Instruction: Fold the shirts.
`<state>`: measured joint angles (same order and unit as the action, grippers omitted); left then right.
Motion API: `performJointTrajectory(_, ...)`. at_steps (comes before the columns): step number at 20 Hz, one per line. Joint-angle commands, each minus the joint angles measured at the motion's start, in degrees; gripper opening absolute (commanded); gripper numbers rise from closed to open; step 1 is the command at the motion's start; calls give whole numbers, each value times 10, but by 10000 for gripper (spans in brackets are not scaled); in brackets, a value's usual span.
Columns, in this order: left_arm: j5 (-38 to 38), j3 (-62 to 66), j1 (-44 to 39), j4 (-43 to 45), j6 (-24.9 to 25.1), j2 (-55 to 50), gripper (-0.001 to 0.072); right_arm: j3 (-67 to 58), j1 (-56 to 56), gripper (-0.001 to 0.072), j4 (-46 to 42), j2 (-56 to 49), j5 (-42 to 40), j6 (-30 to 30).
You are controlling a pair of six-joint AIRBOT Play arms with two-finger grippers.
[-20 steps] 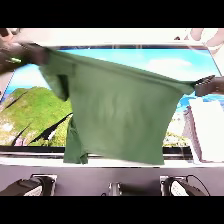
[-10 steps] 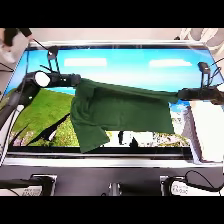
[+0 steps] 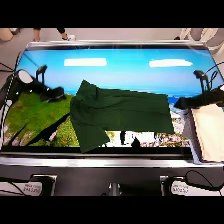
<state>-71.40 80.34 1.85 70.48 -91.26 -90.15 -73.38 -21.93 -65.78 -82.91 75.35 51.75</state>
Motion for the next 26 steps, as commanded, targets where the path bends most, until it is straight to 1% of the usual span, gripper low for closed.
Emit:
performJointTrajectory(1,-50,-91,32,-28,35,-2,383,43,-5,547,-48,3,78,6)
performJointTrajectory(3,-2,-141,19,-76,45,-3,383,64,-5,546,-43,2,83,5)
performJointTrajectory(5,31,-163,3,-78,45,-5,383,66,-5,546,-43,3,87,5)
performJointTrajectory(7,45,-165,-2,-77,60,-7,382,66,-5,546,-44,3,87,5)
performJointTrajectory(11,55,-165,-7,-78,58,-19,382,66,-5,546,-45,3,81,5)
performJointTrajectory(13,67,-165,-14,-93,60,-29,371,66,-5,546,-45,3,82,5)
performJointTrajectory(15,90,-165,-19,-108,60,-31,192,66,-5,550,-52,3,86,5)
performJointTrajectory(16,94,-165,-19,-112,60,-30,32,66,-5,563,-61,3,88,7)
performJointTrajectory(17,93,-163,-17,-110,61,-30,31,68,-5,598,-74,3,89,12)
performJointTrajectory(18,88,-162,-13,-109,68,-25,30,74,-5,617,-83,3,89,20)
performJointTrajectory(19,82,-163,-7,-102,76,-15,29,85,-5,616,-83,3,89,26)
performJointTrajectory(22,57,-163,18,-57,77,24,29,142,-5,617,-59,3,77,24)
performJointTrajectory(23,42,-163,26,-57,89,33,29,165,-5,616,-56,3,62,25)
performJointTrajectory(26,33,-164,31,-57,90,38,29,204,-5,608,-14,1,13,22)
